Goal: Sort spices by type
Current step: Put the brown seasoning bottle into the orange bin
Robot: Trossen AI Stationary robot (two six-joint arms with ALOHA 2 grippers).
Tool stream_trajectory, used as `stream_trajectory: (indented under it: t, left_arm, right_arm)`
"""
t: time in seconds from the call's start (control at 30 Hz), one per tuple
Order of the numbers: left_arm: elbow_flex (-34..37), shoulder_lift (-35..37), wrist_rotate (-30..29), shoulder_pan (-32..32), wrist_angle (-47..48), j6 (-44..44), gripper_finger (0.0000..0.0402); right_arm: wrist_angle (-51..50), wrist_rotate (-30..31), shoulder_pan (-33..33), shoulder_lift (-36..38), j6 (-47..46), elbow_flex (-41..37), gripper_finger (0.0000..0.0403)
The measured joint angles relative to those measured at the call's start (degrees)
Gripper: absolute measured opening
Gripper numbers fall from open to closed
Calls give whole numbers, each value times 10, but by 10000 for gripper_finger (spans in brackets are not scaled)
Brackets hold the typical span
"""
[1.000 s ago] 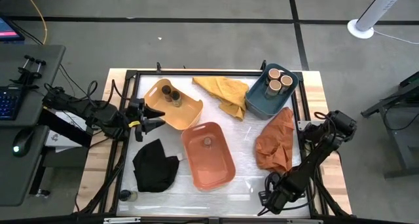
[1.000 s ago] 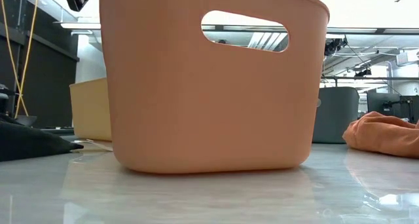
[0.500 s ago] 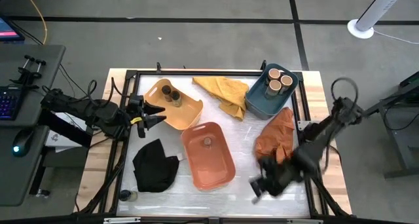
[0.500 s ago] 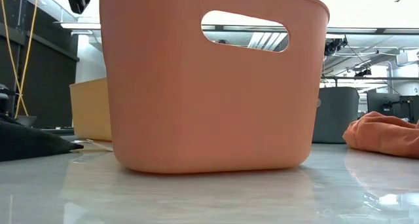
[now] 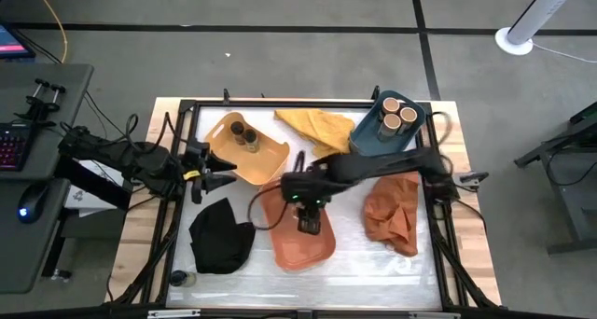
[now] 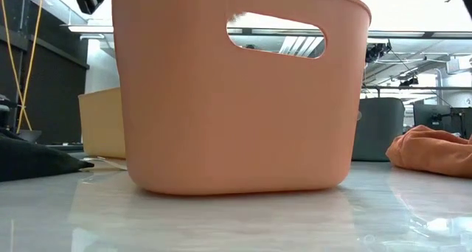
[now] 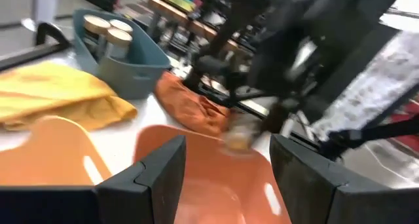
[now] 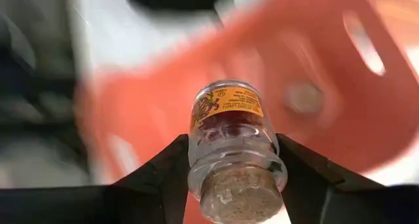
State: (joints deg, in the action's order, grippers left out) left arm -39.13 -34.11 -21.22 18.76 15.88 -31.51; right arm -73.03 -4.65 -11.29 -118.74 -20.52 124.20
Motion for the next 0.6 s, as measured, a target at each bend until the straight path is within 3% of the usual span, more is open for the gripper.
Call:
stream_trajectory:
  t: [0.13, 0.27, 0.6]
  left_arm:
    - [0, 0, 13, 0, 17, -27, 204]
    - [0, 0, 13, 0, 30, -30, 204]
    - [0, 0, 12, 0, 32, -28, 204]
  right_arm:
    - [-107, 15, 4, -99, 111, 76, 182]
    - [-99, 21, -1, -155, 188, 104, 182]
    - [-83, 56, 1, -202, 220, 80, 191]
